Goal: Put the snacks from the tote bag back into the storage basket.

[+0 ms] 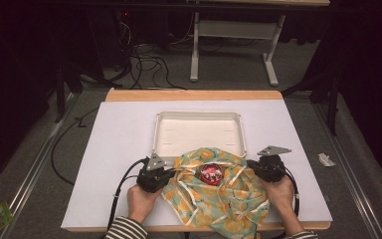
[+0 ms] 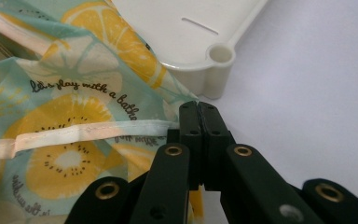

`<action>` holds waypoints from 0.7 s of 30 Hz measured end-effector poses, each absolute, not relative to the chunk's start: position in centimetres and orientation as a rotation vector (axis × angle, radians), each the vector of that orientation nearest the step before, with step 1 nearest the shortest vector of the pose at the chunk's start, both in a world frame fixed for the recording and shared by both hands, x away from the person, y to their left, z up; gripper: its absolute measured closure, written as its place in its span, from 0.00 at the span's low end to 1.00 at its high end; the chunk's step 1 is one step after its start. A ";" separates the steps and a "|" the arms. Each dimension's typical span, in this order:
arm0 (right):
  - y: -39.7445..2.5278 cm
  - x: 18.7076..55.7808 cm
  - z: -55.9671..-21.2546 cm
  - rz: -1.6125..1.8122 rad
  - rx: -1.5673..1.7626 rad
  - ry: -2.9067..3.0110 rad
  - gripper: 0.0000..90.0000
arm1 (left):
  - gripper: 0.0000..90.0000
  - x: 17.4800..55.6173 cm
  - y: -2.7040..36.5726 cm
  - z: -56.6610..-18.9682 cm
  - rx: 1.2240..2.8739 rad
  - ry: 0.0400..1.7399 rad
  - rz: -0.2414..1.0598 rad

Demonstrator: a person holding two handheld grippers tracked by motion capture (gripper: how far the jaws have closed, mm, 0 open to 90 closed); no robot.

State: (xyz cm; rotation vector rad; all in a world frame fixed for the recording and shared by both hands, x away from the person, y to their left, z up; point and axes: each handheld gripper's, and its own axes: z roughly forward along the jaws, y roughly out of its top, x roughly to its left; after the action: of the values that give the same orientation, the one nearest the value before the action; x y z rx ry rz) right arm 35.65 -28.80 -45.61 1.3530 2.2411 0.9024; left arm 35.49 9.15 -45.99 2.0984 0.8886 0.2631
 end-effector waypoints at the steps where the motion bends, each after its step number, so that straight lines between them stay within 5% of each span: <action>1: -28.7 35.7 -45.7 0.896 1.357 2.242 1.00 | 0.99 35.5 9.1 -46.1 2.112 0.894 0.265; 10: -28.7 35.8 -46.8 0.852 1.375 2.253 0.98 | 0.99 35.5 9.1 -46.9 2.150 0.909 0.241; 21: -29.6 33.5 -45.0 0.933 1.347 2.174 0.72 | 0.99 34.8 9.1 -46.8 2.139 0.867 0.231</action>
State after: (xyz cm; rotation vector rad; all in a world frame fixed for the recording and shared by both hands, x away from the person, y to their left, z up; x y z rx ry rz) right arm 33.49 -29.56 -44.97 1.3468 2.1739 0.9329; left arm 34.79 9.12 -46.77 2.1390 0.8670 0.2309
